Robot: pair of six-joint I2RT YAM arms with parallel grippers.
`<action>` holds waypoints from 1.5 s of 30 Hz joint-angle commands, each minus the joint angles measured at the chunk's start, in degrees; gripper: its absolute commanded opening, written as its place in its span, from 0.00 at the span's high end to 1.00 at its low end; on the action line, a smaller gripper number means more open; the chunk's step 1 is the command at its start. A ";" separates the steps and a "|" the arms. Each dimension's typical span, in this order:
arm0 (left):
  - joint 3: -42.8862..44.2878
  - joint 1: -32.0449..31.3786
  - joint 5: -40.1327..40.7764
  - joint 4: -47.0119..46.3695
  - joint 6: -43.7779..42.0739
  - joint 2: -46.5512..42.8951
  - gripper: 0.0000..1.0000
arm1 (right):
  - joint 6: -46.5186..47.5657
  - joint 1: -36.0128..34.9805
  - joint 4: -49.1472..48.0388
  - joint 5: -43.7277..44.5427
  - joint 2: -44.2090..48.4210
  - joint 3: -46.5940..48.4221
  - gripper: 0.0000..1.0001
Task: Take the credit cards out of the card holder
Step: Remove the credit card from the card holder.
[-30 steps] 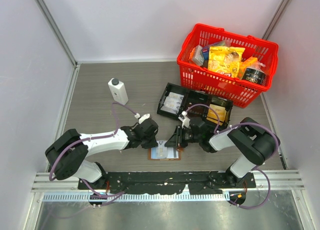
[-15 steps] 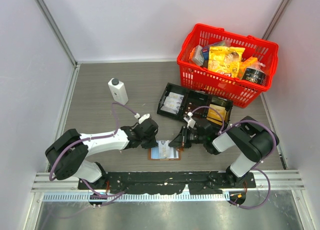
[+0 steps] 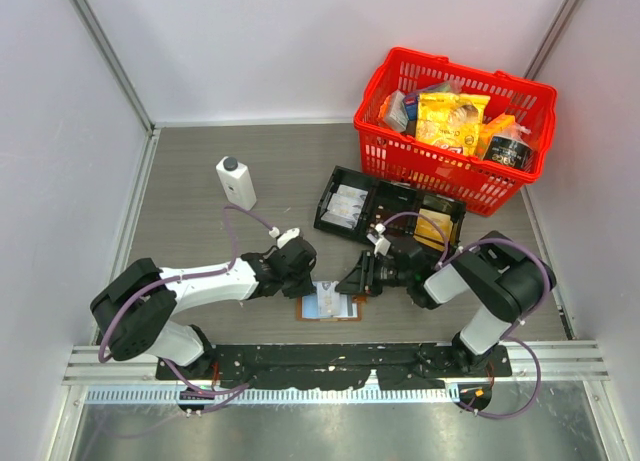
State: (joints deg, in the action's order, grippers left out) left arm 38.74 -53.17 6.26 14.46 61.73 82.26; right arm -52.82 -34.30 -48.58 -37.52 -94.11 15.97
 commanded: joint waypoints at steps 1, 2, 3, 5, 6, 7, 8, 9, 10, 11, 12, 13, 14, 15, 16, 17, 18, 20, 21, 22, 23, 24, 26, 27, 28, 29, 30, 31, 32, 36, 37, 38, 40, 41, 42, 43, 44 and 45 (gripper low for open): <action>-1.48 -0.01 0.07 3.56 -0.04 0.80 1.00 | -1.23 -0.68 -5.03 -0.80 -2.66 1.52 0.64; -1.48 0.08 -0.02 3.56 -0.04 0.80 1.00 | -1.58 -0.94 -5.91 -0.72 -3.53 1.61 0.65; -1.56 0.08 -0.02 3.65 -0.04 0.71 1.00 | -1.76 -1.11 -6.79 -0.80 -3.98 1.79 0.65; -1.56 -0.01 -0.02 3.56 0.05 0.54 1.00 | -2.46 -1.29 -8.45 -1.06 -5.56 2.14 0.68; -1.56 0.08 0.07 3.56 0.05 0.53 1.00 | -3.07 -1.38 -9.42 -1.41 -6.69 2.23 0.72; -1.65 -0.01 -0.02 3.65 0.05 0.53 1.00 | -3.52 -1.38 -11.34 -1.59 -7.23 2.14 0.75; -1.65 0.08 0.07 3.65 0.14 0.36 1.00 | -4.65 -1.38 -12.32 -1.94 -7.93 2.05 0.83; -1.74 -0.01 0.07 3.65 0.23 0.36 1.00 | -5.10 -1.21 -13.72 -1.86 -8.20 1.53 0.88; -1.91 -0.01 0.15 3.65 0.40 0.27 1.00 | -5.28 -1.03 -14.00 -1.77 -8.37 1.18 0.94; -2.09 0.08 0.15 3.56 0.66 0.18 1.00 | -5.37 -0.51 -14.00 -1.60 -8.38 0.30 0.96; -2.27 -0.01 0.15 3.56 0.75 0.18 1.00 | -5.37 -0.15 -14.09 -1.68 -8.11 -0.14 0.99; -2.53 -0.01 0.24 3.39 1.02 -0.08 1.00 | -5.37 1.07 -14.35 -1.86 -8.02 -1.36 0.99; -2.70 -0.01 0.33 3.38 1.02 -0.25 1.00 | -5.28 1.86 -14.35 -2.03 -7.41 -1.90 0.99; -2.79 -0.01 0.33 3.47 1.19 -0.34 1.00 | -4.93 3.18 -14.09 -2.29 -6.54 -2.95 0.99; -2.97 -0.01 0.33 3.38 1.28 -0.52 1.00 | -4.75 3.97 -13.65 -2.65 -6.18 -3.39 0.99; -3.06 -0.01 0.42 3.30 1.28 -0.69 1.00 | -4.32 5.03 -12.61 -2.82 -4.87 -4.18 0.99; -3.06 -0.01 0.59 3.47 1.28 -0.87 1.00 | -3.88 5.65 -11.72 -2.91 -4.34 -4.36 0.99; -3.06 -0.01 0.68 3.47 1.28 -1.05 1.00 | -2.03 7.05 -5.51 -2.83 -1.18 -4.72 0.99; -3.06 0.08 0.77 3.47 1.37 -1.22 1.00 | -0.37 7.23 -3.47 -2.48 1.35 -4.63 0.99; -3.06 -0.01 0.77 3.73 1.37 -1.31 1.00 | 0.86 7.84 2.03 -2.04 3.29 -4.54 0.99; -3.06 0.08 0.86 3.65 1.37 -1.49 1.00 | 3.14 8.11 4.95 -1.08 6.79 -3.84 0.99; -3.14 -0.01 0.94 3.73 1.37 -1.75 1.00 | 6.29 8.81 12.90 0.59 9.18 -2.79 0.99; -3.06 -0.01 1.21 3.65 1.46 -2.71 1.00 | 10.43 9.69 24.33 3.57 18.12 -0.60 0.99; -3.06 -0.01 1.30 3.56 1.46 -3.50 1.00 | 11.41 9.96 27.80 4.72 20.08 0.02 0.99; -2.88 0.08 1.64 3.47 1.46 -4.20 0.98 | 12.38 10.22 32.36 6.47 24.19 1.33 0.99; -2.80 -0.01 2.00 3.38 1.46 -5.43 0.95 | 12.47 10.40 34.75 7.36 25.88 1.96 0.99; -2.79 -0.01 2.52 3.30 1.46 -6.57 0.88 | 12.13 10.40 37.82 9.11 29.56 3.27 0.99; -2.53 -0.01 3.22 3.30 1.55 -8.06 0.82 | 11.86 10.31 39.25 9.74 30.90 3.98 0.99; -2.36 -0.01 3.84 3.38 1.55 -9.91 0.75 | 10.56 10.40 41.00 11.31 33.78 4.94 0.99; -1.57 0.17 7.00 2.07 1.55 -17.37 0.43 | 3.63 10.31 41.46 16.33 40.56 6.88 0.99; -1.56 -0.01 7.53 1.20 1.46 -19.48 0.35 | 0.55 10.31 39.72 17.81 42.84 6.71 0.99; -1.65 0.08 7.88 -0.29 1.37 -21.33 0.30 | -1.04 10.22 38.74 18.61 44.08 6.62 0.99; -2.35 0.08 7.89 -4.77 1.20 -25.29 0.24 | -5.00 10.05 35.40 20.98 46.98 6.01 0.99; -3.22 0.08 7.80 -8.01 1.28 -27.22 0.21 | -7.36 9.87 33.39 22.56 48.74 5.48 0.99; -4.19 -0.01 7.45 -11.26 1.20 -29.50 0.19 | -8.43 9.78 32.15 23.18 49.45 5.22 0.99; -5.42 -0.01 7.19 -15.73 1.28 -30.92 0.18 | -10.70 9.61 29.88 24.50 50.94 4.52 0.99; -7.00 0.17 7.01 -19.52 1.28 -32.24 0.15 | -11.68 9.09 28.12 26.08 51.39 4.16 0.99; -8.06 0.08 6.92 -22.60 1.54 -33.03 0.13 | -13.70 8.99 27.05 26.70 52.61 3.38 0.99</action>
State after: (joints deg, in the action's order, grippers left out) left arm 34.41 -53.12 11.99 7.94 62.98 52.99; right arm -57.49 -24.45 -13.13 -17.65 -44.93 20.53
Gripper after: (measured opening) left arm 0.836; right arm 0.028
